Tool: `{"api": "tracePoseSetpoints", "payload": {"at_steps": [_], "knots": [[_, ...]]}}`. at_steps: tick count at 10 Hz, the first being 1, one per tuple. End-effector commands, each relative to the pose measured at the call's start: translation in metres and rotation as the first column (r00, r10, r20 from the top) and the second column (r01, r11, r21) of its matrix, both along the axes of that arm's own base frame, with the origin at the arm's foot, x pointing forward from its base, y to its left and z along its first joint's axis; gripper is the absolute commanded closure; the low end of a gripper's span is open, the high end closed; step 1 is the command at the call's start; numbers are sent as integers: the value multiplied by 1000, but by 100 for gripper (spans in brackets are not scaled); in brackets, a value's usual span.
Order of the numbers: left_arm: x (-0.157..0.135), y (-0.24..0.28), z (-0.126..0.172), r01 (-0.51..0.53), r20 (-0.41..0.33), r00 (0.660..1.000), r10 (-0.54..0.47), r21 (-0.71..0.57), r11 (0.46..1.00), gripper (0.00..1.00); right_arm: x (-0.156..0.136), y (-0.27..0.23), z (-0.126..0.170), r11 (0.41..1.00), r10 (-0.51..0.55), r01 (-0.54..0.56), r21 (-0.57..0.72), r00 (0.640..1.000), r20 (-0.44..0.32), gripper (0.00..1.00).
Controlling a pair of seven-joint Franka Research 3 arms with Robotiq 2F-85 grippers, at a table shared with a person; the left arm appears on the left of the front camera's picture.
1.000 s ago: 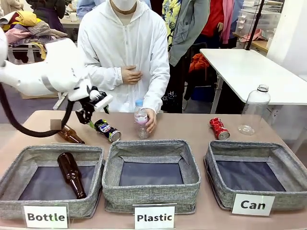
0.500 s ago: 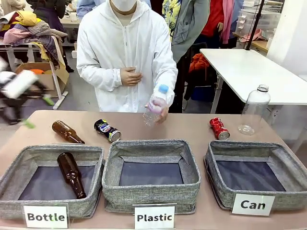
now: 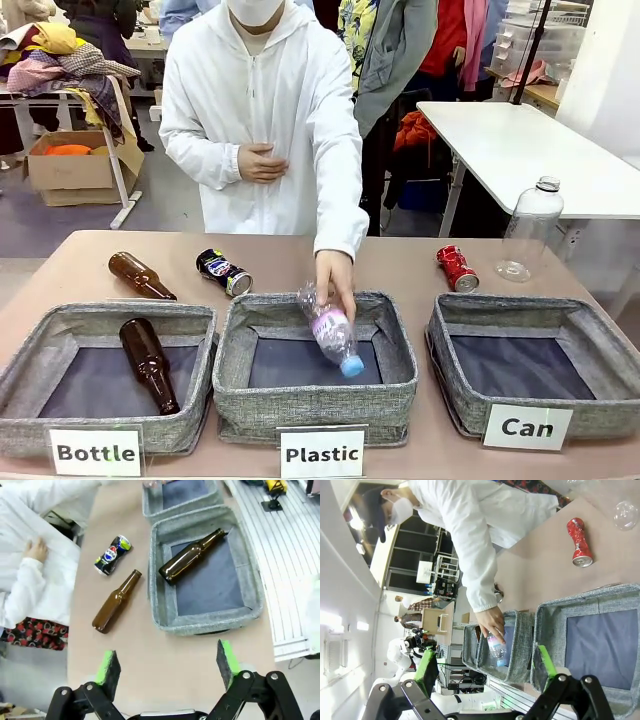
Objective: Sort the can waste into the basket.
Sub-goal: Pick up the can waste from the table and place it in the right Fabric basket.
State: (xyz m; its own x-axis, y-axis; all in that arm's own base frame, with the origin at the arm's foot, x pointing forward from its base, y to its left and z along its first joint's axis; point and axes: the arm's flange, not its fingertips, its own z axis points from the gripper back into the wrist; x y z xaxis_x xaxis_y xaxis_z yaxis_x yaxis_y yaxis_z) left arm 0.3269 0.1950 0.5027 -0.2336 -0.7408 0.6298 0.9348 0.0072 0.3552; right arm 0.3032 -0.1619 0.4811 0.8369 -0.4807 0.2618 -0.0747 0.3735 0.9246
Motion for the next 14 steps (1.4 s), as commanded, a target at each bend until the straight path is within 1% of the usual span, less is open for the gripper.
{"api": "tracePoseSetpoints", "payload": {"at_steps": [1,2,4,6,7,8,9,11,12,14], "knots": [[24,-23,-12,55,29,998,-55,12,998,0,1,1,1,1000,-2,2,15,1000,22,0],[37,-35,-12,67,26,997,-68,45,997,0,1,1,1,1000,-2,2,15,1000,22,0],[72,-77,-4,117,43,991,-124,139,983,0,1,1,1,1000,-2,2,15,1000,22,0],[128,-135,-2,211,28,974,-223,228,951,0,1,1,1,1000,-2,2,15,1000,22,0],[166,-171,-4,255,-1,964,-265,276,927,0,1,1,1,1000,-2,2,15,1000,22,0],[198,-202,-5,281,-22,957,-290,332,900,0,1,1,1,1000,-2,2,15,1000,22,0],[226,-232,-6,322,-45,942,-332,387,864,0,1,1,1,1000,-2,2,15,1000,22,0],[279,-292,-24,360,-82,927,-367,474,804,0,1,1,1,1000,-2,2,15,1000,22,0],[299,-312,-38,351,-101,931,-350,508,787,0,1,1,1,1000,-2,2,15,1000,22,0],[326,-346,-71,403,-167,912,-375,543,737,0,1,1,1,1000,-2,2,15,1000,22,0]]}}
